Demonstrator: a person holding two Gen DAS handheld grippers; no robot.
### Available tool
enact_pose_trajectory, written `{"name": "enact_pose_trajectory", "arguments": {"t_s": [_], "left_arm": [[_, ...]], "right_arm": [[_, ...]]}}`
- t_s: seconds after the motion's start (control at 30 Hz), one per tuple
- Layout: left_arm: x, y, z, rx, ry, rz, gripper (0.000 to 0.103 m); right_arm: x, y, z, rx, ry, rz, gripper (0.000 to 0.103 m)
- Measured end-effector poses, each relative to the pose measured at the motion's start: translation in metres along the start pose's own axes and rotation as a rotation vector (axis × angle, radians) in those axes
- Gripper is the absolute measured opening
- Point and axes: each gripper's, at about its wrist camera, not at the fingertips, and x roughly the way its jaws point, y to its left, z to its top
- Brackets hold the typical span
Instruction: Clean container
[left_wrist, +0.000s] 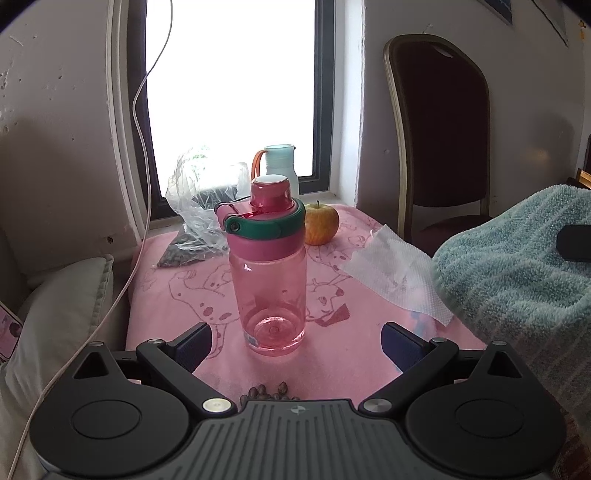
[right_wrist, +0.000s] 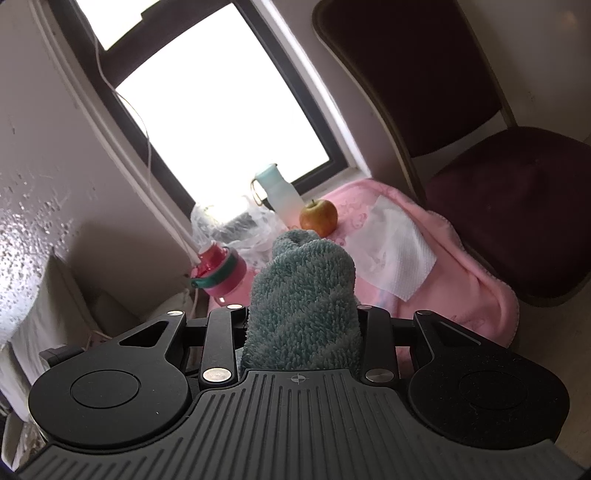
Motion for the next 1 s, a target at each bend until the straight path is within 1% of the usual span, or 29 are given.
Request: {"name": "enact_pose_trajectory", "arguments": {"t_s": [1.0], "left_arm": [[0.0041, 0.0039, -0.0051, -0.015, 0.019, 0.005, 0.099]], "right_arm": [[0.0085, 0.0057, -0.0061, 0.011, 0.033, -0.006, 0.039]]}}
